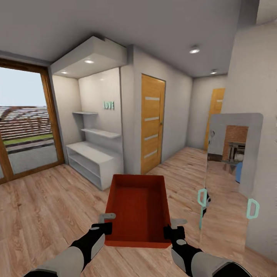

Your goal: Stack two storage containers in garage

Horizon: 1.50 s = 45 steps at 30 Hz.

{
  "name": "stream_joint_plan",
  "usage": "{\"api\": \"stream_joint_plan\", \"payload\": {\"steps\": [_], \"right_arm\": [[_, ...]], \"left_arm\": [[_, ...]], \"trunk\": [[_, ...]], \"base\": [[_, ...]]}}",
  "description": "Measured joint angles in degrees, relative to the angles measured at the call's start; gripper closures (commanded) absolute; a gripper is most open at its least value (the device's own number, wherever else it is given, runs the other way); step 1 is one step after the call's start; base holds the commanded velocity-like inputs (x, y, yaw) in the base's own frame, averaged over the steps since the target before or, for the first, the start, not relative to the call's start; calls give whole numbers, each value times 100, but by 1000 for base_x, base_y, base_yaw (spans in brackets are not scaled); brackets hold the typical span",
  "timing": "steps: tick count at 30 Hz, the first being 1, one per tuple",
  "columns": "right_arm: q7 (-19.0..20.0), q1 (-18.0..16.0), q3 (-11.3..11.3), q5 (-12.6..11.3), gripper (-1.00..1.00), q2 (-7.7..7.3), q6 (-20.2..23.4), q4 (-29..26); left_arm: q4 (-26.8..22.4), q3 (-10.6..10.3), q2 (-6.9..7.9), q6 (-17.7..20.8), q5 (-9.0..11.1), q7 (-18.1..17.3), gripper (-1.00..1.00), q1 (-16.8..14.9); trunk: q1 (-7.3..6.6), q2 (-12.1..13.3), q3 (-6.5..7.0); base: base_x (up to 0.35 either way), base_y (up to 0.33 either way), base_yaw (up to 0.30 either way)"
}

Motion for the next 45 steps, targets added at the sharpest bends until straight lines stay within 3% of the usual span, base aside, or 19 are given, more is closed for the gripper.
{"api": "stream_joint_plan", "payload": {"steps": [11, 23, 38, 45], "right_arm": [[0, -1, 2, 1, 100, 0, 0, 0], [1, -3, 3, -4, 100, 1, -4, 1], [2, -1, -5, 3, 100, 1, -7, -1], [1, -1, -2, 0, 100, 0, -8, 0]], "left_arm": [[0, 0, 1, -4, 2, -1, 100, 0], [-7, 3, 1, -1, -6, -1, 100, 0], [-9, -6, 1, -2, 3, 3, 100, 1], [-7, -4, 0, -1, 2, 2, 100, 0]], "trunk": [[0, 0, -20], [0, 0, -22], [0, 0, -22], [0, 0, -22]], "base": [[324, 0, -239], [324, 21, -19], [323, 159, -1], [322, 174, -177]]}}
